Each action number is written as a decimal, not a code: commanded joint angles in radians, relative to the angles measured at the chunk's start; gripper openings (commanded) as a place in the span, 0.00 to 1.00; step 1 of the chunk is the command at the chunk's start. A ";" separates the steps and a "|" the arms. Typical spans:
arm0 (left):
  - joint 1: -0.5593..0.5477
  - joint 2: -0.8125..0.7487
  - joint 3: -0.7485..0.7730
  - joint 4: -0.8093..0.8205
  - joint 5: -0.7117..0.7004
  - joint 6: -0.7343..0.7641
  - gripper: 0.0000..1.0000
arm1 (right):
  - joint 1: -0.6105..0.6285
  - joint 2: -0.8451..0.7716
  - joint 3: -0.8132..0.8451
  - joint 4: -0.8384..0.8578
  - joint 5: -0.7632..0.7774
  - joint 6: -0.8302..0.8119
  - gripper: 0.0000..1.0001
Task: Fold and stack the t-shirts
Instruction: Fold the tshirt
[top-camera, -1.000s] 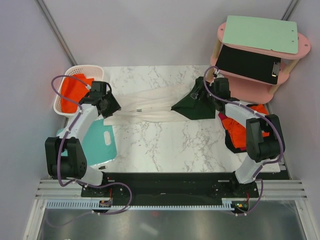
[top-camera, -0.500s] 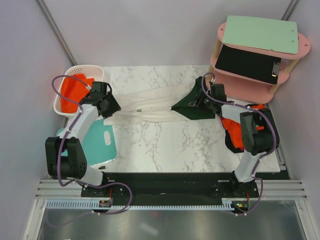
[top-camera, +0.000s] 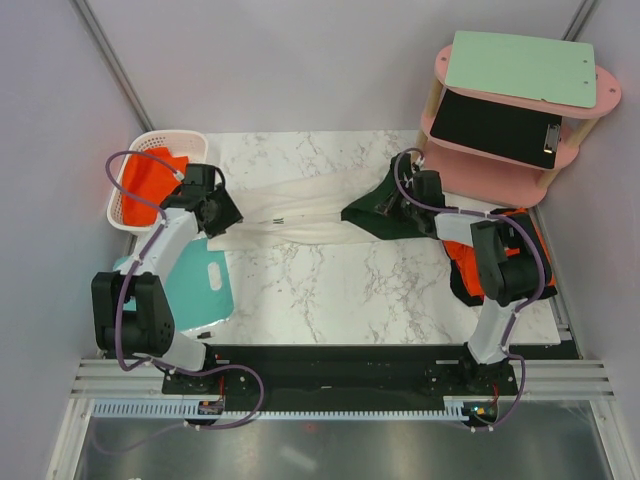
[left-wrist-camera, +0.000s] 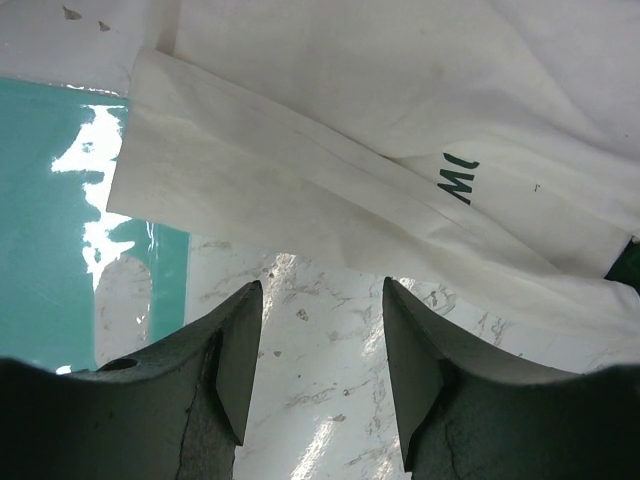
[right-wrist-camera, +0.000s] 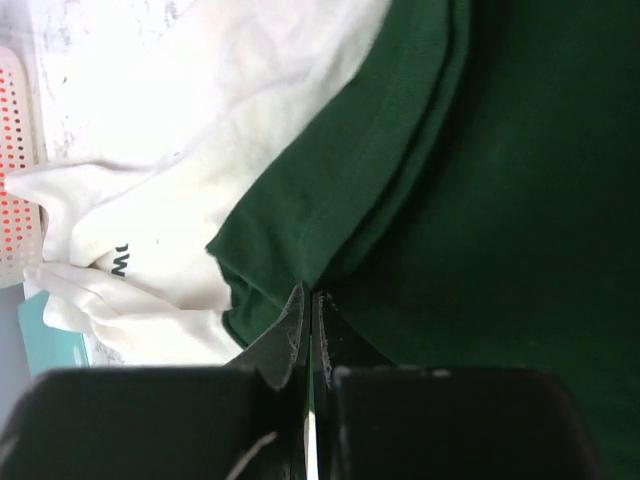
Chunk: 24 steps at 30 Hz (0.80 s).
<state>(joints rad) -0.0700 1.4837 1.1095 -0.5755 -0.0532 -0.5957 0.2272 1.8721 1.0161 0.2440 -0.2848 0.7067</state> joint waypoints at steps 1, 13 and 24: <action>-0.007 0.021 -0.004 0.016 -0.019 0.040 0.58 | 0.044 -0.011 0.045 0.090 0.033 -0.029 0.00; -0.008 0.036 0.006 0.016 -0.037 0.040 0.58 | 0.067 0.061 0.294 0.060 0.090 -0.113 0.00; -0.008 0.055 0.009 0.014 -0.056 0.045 0.58 | 0.066 0.307 0.649 -0.023 0.099 -0.148 0.00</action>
<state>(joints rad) -0.0746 1.5291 1.1069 -0.5739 -0.0807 -0.5858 0.2951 2.0922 1.5333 0.2447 -0.1905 0.5846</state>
